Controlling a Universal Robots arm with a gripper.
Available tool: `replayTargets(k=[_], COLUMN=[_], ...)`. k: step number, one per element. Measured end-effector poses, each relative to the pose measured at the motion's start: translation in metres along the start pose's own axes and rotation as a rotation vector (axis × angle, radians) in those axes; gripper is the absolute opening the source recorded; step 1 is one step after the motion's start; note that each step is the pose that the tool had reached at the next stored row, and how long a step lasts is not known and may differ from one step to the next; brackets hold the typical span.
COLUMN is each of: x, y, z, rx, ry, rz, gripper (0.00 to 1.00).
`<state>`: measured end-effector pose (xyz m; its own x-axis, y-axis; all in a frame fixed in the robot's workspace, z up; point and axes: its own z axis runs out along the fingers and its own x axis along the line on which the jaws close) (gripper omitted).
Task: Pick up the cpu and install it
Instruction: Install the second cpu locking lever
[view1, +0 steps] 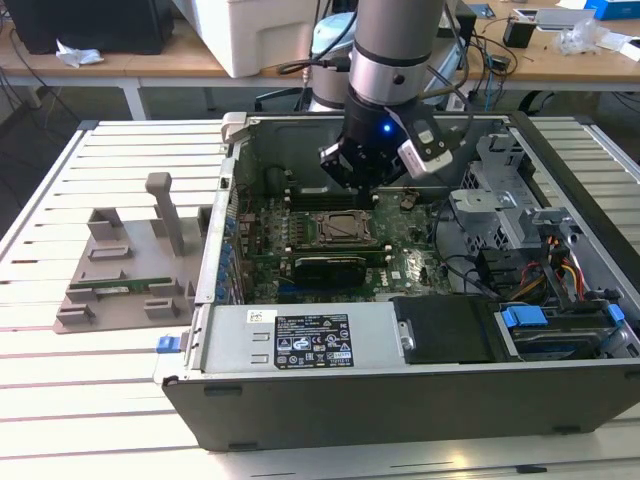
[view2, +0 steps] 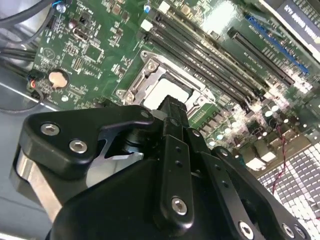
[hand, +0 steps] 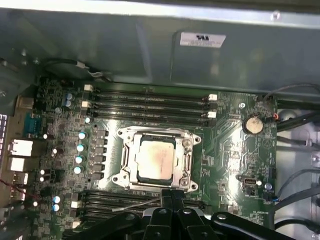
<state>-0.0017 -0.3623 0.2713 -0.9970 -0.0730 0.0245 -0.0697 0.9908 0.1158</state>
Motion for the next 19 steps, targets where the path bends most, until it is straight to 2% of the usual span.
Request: replayTargets(k=[3, 6, 8, 9, 10, 11, 15, 19], x=[0.001, 0.0011, 0.0014, 0.0018, 0.0065, 0.0119, 0.0174, 0.0254], y=[-0.0063, -0.0086, -0.0115, -0.0128, -0.0141, -0.0148, -0.0159, -0.0169], z=[0.0042, 0.0073, 0.0149, 0.0225, 0.0337, 0.0363, 0.0387, 0.046], rx=[-0.0001, -0.0001, -0.0002, 0.0, 0.0, 0.0002, -0.0001, 0.0], ry=[0.0, -0.0001, 0.0, 0.0001, 0.0003, 0.0003, 0.0002, 0.0005], rz=[0.0, 0.0, 0.0, 0.0, 0.0, 0.0, 0.0, -0.002], gripper=[0.11, 0.11, 0.11, 0.11, 0.11, 0.11, 0.11, 0.11])
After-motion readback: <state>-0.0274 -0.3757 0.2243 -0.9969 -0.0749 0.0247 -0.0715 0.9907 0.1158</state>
